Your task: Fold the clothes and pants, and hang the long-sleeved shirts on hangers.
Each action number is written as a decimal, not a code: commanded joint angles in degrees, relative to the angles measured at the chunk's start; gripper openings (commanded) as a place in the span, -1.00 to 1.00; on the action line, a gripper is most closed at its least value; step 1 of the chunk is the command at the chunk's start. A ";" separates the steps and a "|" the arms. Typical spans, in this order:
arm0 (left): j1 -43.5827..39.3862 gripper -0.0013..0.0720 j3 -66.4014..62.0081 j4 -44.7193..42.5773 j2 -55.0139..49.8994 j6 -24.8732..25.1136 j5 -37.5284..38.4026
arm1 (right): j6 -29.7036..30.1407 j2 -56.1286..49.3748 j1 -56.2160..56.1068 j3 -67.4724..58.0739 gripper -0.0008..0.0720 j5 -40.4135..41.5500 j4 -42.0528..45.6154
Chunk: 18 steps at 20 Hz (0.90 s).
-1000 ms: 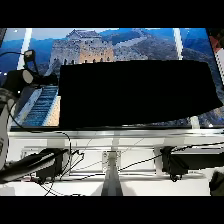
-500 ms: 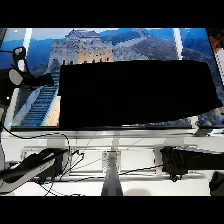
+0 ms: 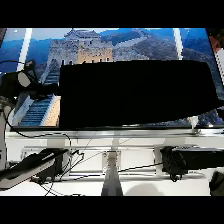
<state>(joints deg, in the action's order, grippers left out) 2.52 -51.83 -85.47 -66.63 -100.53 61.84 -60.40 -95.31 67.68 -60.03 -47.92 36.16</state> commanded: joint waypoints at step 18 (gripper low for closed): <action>1.33 0.77 26.88 24.20 15.78 -10.03 5.70 | 5.70 -2.14 -2.97 -4.83 -0.91 -3.76 0.28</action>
<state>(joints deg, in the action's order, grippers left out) 4.82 -28.03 -65.28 -51.29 -107.39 67.94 -54.81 -97.47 64.75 -64.75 -50.72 36.49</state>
